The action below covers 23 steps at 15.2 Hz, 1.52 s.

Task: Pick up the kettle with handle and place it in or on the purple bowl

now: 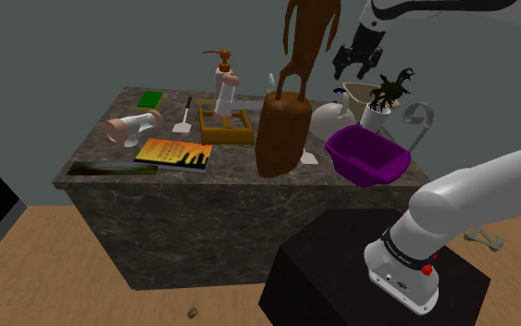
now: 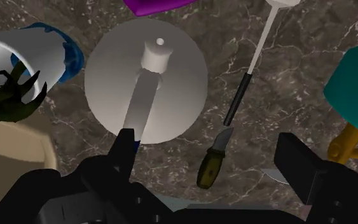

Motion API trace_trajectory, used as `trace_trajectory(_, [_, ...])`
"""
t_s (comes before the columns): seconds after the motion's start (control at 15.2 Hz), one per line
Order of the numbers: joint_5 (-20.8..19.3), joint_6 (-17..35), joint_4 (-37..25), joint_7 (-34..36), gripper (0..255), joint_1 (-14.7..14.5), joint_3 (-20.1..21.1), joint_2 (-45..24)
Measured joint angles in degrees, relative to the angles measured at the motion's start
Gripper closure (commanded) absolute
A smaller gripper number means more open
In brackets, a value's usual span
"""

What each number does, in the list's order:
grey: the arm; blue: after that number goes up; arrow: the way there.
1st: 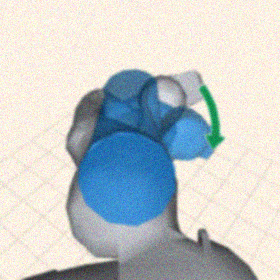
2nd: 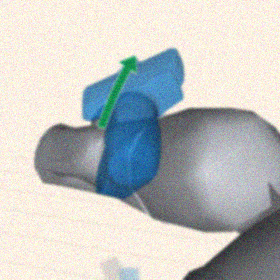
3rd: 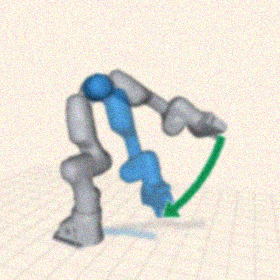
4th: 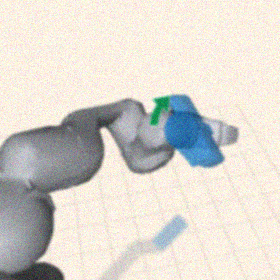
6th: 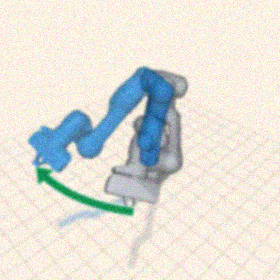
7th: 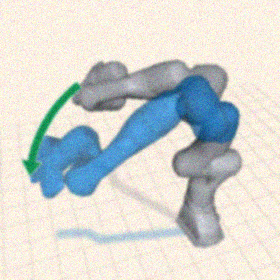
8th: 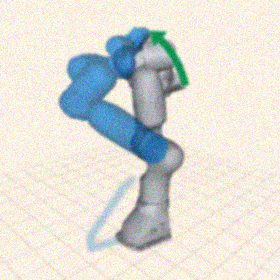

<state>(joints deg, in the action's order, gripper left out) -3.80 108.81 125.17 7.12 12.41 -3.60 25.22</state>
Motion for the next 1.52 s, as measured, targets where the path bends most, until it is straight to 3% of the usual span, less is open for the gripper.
trace_trajectory(0.46, [2.31, 4.57, -1.73, 5.52, 0, 4.03, -4.15, -8.77])
trace_trajectory(0.92, [2.67, 9.60, 1.23, 5.66, 0, 4.31, -4.68, -11.01])
trace_trajectory(1.32, [2.69, 10.25, 1.65, 5.63, 0, 4.32, -4.71, -11.22])
trace_trajectory(1.39, [2.69, 10.25, 1.65, 5.63, 255, 4.32, -4.71, -11.22])
trace_trajectory(1.52, [2.69, 10.25, 1.65, 5.63, 255, 4.32, -4.71, -11.22])
